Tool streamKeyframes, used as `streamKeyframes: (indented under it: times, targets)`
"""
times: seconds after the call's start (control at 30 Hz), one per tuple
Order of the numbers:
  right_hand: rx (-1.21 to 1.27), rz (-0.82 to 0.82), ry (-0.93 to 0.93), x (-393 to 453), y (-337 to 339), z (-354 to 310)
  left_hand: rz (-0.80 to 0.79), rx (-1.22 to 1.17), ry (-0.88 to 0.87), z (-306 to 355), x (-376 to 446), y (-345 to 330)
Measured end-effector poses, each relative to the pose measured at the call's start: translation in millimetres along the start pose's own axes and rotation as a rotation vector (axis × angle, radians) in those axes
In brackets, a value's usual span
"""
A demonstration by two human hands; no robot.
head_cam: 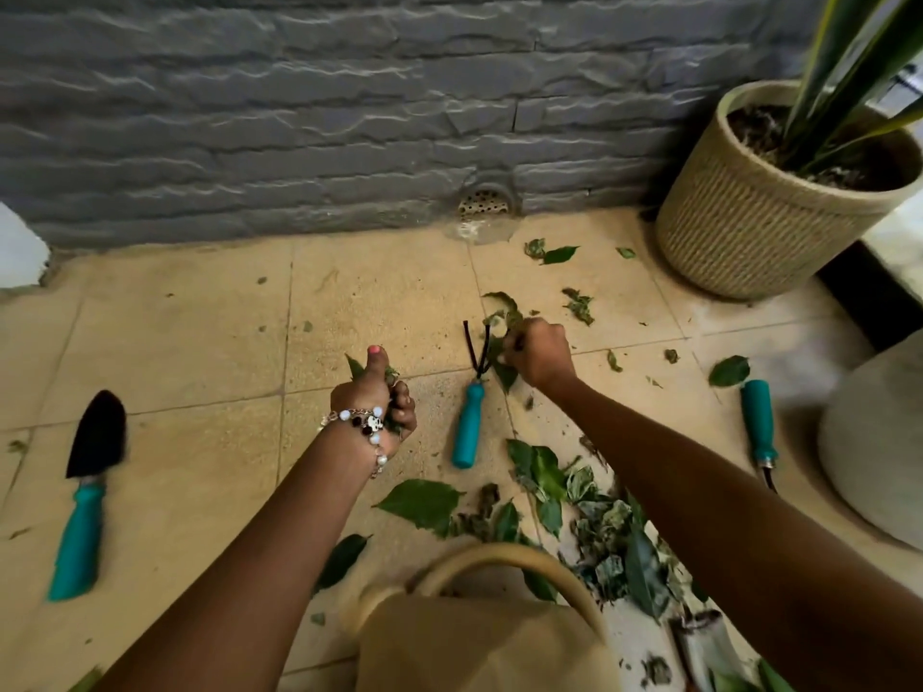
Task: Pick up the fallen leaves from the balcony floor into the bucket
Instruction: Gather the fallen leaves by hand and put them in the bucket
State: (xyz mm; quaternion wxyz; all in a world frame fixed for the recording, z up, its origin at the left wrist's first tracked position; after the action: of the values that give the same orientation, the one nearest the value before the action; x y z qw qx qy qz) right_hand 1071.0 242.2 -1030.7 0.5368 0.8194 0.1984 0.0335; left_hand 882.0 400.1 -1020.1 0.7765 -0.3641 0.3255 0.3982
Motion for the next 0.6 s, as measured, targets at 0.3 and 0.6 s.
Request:
streamKeyframes:
  times: [0.3,0.6]
  targets:
    - [-0.221,-0.138,0.007,-9,-51,-12,0.024,0.011,-0.01,13,3,21]
    - [-0.054,0.039,-0.058,-16,-30,3,-0.007,0.06,0.003,6,-9,14]
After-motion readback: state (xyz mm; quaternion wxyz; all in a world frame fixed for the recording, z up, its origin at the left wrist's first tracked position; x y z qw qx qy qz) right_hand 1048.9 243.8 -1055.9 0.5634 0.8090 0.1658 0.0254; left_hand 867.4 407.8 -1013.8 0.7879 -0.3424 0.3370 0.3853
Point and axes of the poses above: each hand's wrist, its own x-axis towards the middle knuckle, its own y-axis out of the back of the hand, z = x × y, the point moved 9 cm from there along x, towards the middle knuckle, and after that the axes turned 7 degrees about -x, right-handed, at the moved point
